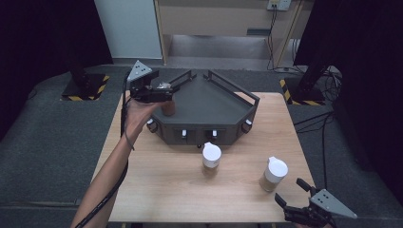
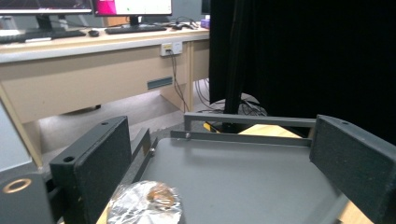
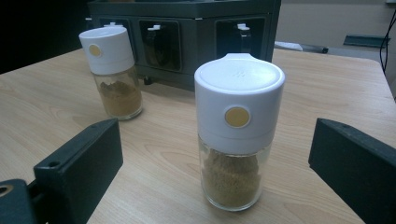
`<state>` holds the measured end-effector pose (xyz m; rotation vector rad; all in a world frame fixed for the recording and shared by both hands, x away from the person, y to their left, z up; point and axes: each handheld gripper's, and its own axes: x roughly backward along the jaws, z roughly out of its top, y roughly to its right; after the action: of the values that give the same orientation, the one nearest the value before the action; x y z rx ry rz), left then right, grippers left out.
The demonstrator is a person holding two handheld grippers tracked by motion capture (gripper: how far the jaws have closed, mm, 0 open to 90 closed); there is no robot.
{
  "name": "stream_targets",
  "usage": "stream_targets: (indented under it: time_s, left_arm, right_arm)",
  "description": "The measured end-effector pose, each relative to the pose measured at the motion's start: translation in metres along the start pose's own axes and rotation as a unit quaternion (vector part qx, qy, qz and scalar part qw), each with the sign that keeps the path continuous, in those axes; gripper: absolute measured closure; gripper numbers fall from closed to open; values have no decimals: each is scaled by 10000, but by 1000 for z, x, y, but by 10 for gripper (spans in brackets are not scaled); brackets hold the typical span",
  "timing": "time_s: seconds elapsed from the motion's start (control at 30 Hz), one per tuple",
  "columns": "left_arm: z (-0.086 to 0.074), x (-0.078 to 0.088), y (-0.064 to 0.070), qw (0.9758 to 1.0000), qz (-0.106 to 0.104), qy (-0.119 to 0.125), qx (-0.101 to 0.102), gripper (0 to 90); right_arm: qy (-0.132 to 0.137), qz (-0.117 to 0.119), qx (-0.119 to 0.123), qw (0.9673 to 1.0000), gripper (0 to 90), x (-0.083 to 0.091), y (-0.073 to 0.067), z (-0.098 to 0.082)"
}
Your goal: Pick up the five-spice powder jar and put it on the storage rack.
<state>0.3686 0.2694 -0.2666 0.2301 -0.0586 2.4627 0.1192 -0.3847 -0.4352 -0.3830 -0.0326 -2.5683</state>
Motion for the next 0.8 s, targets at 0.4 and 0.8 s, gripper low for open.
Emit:
stream_targets:
  time_s: [0.4,0.8]
  left_arm:
    - [12,44,15,9995,-184,147,-229,53]
    - [-2,89,26,9983,-372,223,-390,53]
  right_arm:
    - [-13,9,13,10000,29,0,0,0]
    - [-17,-3,24,10000,29,0,0,1]
